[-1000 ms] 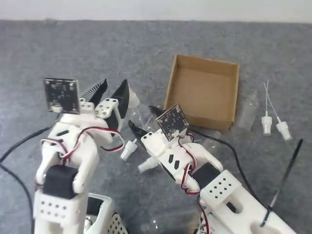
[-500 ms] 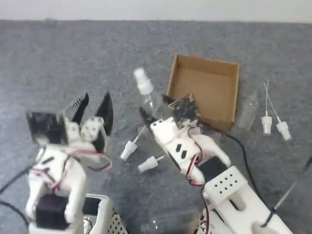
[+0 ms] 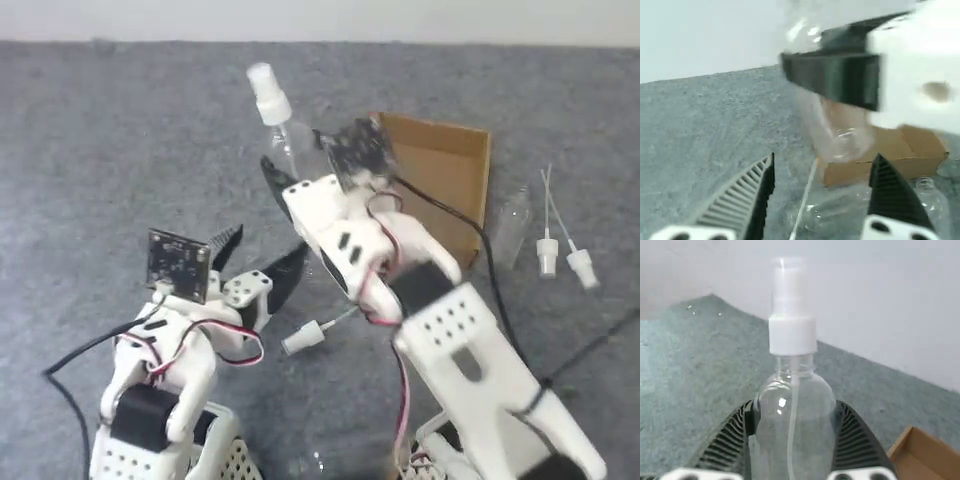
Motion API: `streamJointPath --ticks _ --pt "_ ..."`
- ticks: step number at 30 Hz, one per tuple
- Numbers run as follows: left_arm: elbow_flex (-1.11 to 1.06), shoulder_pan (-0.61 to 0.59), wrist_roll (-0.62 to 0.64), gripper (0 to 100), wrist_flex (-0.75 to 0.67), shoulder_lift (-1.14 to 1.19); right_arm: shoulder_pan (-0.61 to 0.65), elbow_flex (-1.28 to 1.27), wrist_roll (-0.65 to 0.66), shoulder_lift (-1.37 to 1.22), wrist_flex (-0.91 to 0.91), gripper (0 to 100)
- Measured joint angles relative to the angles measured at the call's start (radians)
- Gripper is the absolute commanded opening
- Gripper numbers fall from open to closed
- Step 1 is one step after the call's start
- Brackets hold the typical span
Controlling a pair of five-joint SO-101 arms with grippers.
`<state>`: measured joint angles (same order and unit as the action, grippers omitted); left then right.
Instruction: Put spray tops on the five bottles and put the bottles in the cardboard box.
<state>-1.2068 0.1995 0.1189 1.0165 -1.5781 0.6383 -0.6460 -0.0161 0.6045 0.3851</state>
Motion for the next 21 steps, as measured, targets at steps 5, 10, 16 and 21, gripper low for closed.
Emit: streamJointPath --ticks 5,10,16,21 --pt "-0.003 0.018 0.000 30 0.000 0.000 0.038 0.114 0.000 -0.107 0.152 0.6" --pt "-0.028 -0.035 0.000 30 -0.038 -0.009 0.101 0.144 0.000 -0.107 0.239 0.6" --pt "-0.106 -0.040 -0.003 30 -0.137 -0.006 0.118 0.144 0.000 -0.077 0.342 0.6" --pt "-0.110 -0.038 -0.006 30 -0.158 -0.009 0.121 0.144 -0.003 -0.028 0.390 0.6"
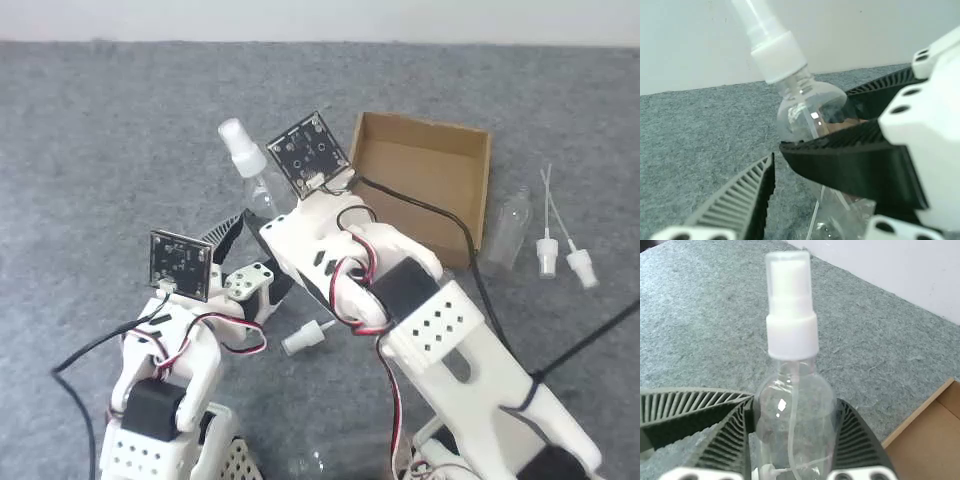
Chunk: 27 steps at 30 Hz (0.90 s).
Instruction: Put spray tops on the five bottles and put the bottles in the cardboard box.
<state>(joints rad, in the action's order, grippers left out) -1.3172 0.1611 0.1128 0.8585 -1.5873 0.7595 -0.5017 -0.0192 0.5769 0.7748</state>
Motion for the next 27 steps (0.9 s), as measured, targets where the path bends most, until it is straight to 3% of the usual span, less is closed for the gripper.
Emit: streamJointPath --ticks 19,27 --pt "-0.002 0.000 -0.003 30 -0.002 0.000 0.002 0.000 0.000 0.052 0.063 0.6" --pt "-0.003 -0.003 -0.006 30 -0.002 0.003 0.002 0.000 0.000 0.054 -0.028 0.6"
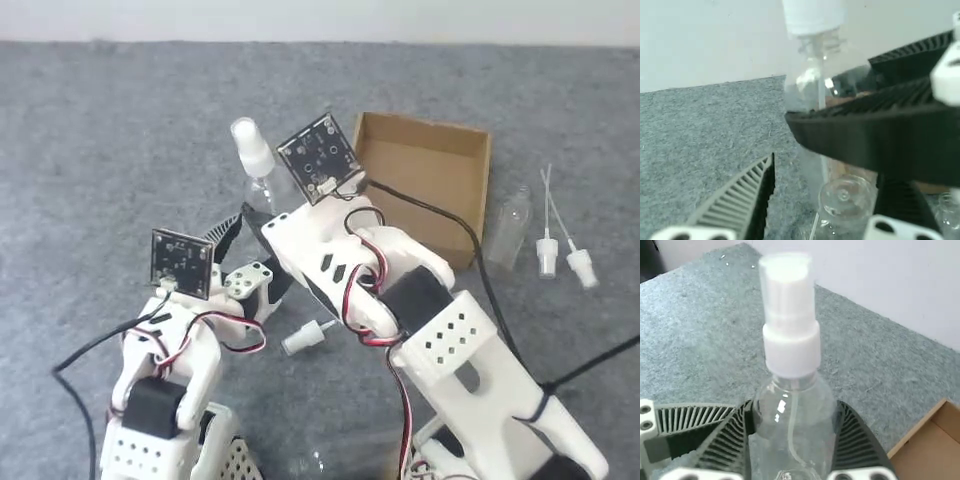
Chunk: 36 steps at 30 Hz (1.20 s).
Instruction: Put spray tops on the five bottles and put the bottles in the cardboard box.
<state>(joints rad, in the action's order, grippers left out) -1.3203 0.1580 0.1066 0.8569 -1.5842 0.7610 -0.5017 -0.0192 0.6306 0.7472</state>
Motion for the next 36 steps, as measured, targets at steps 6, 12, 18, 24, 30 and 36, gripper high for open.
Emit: streamJointPath --ticks 6,12,18,24,30,36 --pt "0.000 0.000 0.000 30 0.000 0.006 -0.003 -0.012 0.000 0.002 -0.026 0.6" --pt "0.000 0.000 -0.002 30 0.000 0.006 0.000 -0.012 0.000 0.008 -0.026 0.6" --pt "0.000 -0.037 -0.002 30 0.000 0.006 -0.002 -0.012 0.000 0.008 -0.026 0.6" --pt "0.000 -0.054 -0.002 30 0.000 0.005 -0.130 -0.012 0.012 0.051 -0.043 0.6" --pt "0.000 -0.058 -0.003 30 0.000 0.006 -0.265 -0.009 0.046 0.034 -0.149 0.6" --pt "0.000 -0.058 -0.003 30 0.000 0.006 -0.367 -0.006 0.046 -0.147 -0.334 0.6"
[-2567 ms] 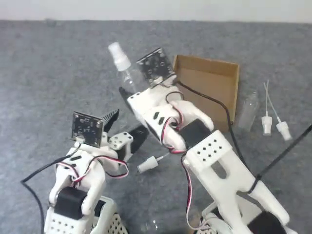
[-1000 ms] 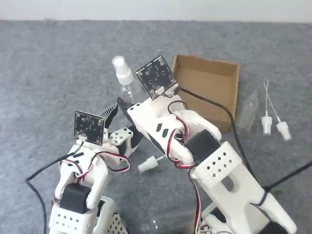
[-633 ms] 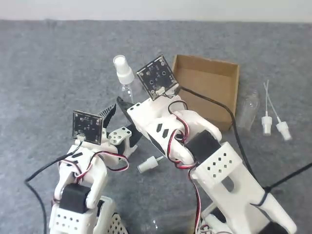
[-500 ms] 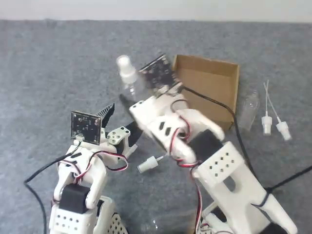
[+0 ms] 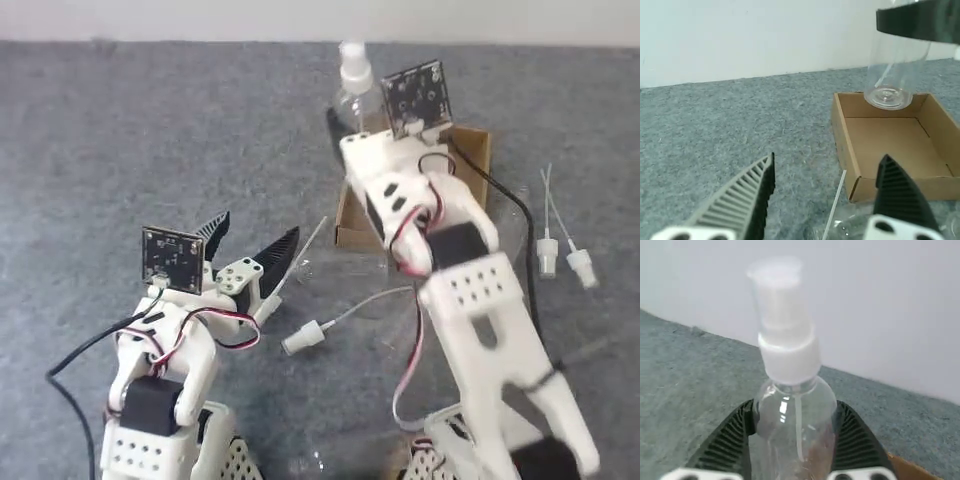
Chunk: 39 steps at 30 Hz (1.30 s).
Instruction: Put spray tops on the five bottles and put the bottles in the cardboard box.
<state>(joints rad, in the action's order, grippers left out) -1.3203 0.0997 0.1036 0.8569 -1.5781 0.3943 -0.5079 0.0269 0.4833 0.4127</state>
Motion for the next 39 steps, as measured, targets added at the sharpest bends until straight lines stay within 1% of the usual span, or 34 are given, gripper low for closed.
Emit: streamJointPath --ticks 3,5,8,11,15,18,27,34,39 --pt "-0.002 -0.008 0.000 27 0.000 0.000 -0.048 0.000 0.000 -0.114 -0.114 0.6" --pt "-0.017 -0.008 0.000 21 0.000 0.000 -0.071 0.000 -0.006 -0.183 -0.181 0.6" --pt "-0.026 -0.008 0.000 11 -0.003 0.000 -0.103 0.000 -0.068 -0.278 -0.285 0.6" --pt "-0.026 -0.008 0.000 6 -0.005 0.000 -0.124 0.000 -0.112 -0.368 -0.384 0.6" --pt "-0.026 -0.008 0.000 6 -0.005 0.000 -0.121 0.000 -0.120 -0.489 -0.491 0.6" --pt "-0.026 -0.008 0.000 6 -0.005 0.000 -0.123 0.000 -0.120 -0.562 -0.539 0.6" --pt "-0.026 -0.008 0.000 6 -0.005 0.000 -0.146 0.006 -0.123 -0.680 -0.666 0.6" --pt "-0.026 -0.008 0.000 6 -0.005 0.000 -0.160 0.106 -0.123 -0.796 -0.689 0.6" --pt "-0.026 -0.008 0.000 6 -0.005 0.000 -0.160 0.123 -0.123 -0.844 -0.689 0.7"
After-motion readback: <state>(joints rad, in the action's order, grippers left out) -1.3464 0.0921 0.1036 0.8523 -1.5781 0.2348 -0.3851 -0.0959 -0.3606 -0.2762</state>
